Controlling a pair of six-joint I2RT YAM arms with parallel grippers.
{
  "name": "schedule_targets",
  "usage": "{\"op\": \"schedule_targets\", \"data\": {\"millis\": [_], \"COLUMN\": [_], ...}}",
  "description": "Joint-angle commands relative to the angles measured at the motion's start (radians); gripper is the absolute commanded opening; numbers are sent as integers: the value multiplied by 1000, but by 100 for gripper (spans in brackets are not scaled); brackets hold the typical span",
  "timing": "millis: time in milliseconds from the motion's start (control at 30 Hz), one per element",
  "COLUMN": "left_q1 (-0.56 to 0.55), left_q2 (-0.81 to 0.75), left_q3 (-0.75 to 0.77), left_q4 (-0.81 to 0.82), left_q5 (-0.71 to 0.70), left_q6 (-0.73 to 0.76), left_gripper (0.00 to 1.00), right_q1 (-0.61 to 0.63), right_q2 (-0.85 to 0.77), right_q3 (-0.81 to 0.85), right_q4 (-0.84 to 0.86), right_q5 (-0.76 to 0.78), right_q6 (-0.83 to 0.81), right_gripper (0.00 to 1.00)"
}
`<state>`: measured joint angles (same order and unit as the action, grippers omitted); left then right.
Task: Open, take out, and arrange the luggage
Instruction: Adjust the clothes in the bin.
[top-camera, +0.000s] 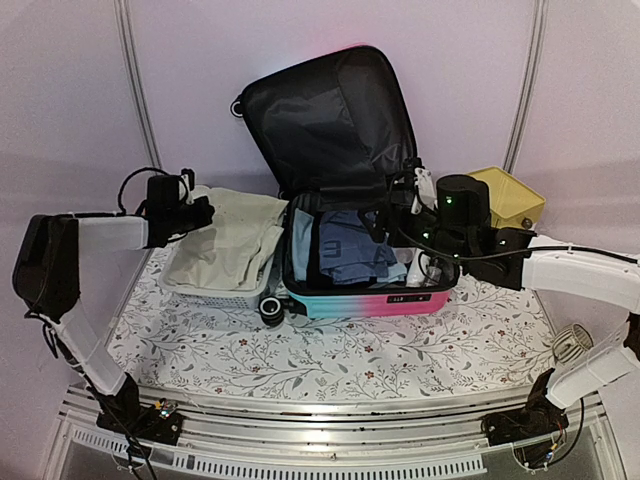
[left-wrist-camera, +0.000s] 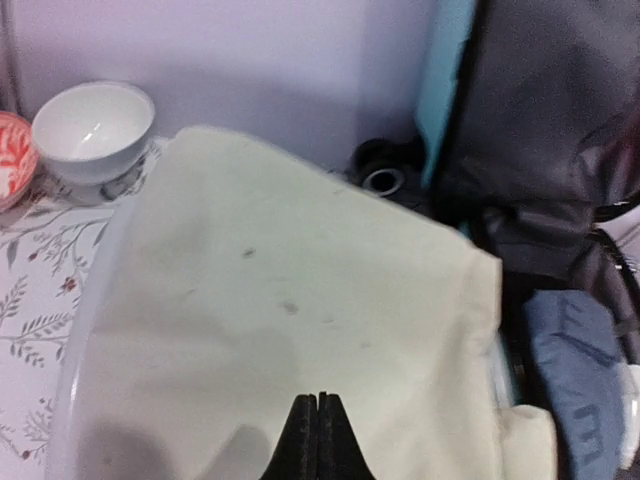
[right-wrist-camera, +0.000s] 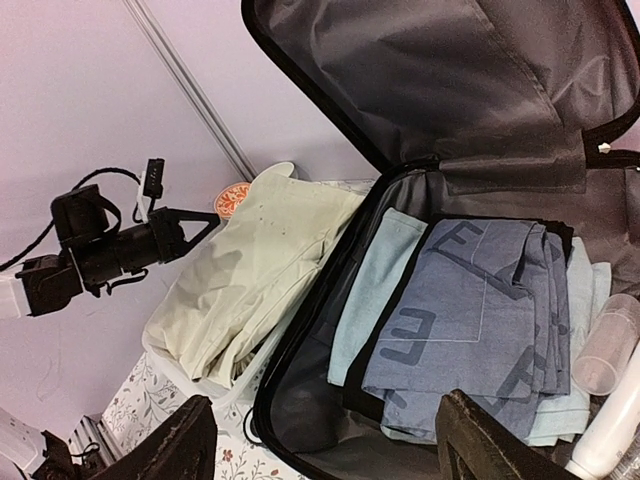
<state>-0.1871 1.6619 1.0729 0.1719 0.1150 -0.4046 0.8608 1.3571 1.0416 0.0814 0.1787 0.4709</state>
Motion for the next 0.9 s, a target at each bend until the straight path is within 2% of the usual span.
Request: {"op": "schedule_targets", "data": {"millis": [0, 133, 233, 533, 733, 867], "left_q1": [34, 34, 32, -49, -143, -171], "left_q2": [149, 228, 206, -58, -249, -360], "left_q3": [-67, -107, -101, -18, -77, -128], "left_q4": [27, 104, 89, -101, -159, -202], "left_q5": [-58, -15, -18, -83, -81, -85], "left_q6": [1, -32, -19, 67, 95, 103], "left_gripper": [0, 0, 0, 0, 0, 5], "right_q1": [-5, -6, -5, -26, -90, -158], "right_q2": [-28, -35, -43, -36, -52, -53], "right_q3": [-7, -10, -17, -16, 3, 33], "right_q4": [-4, -8, -10, -32, -104, -193], "right_q5": [13, 9, 13, 18, -17, -83], "right_q6": [-12, -7, -6, -20, -45, -69], "right_gripper": [77, 77, 77, 77, 80, 80]}}
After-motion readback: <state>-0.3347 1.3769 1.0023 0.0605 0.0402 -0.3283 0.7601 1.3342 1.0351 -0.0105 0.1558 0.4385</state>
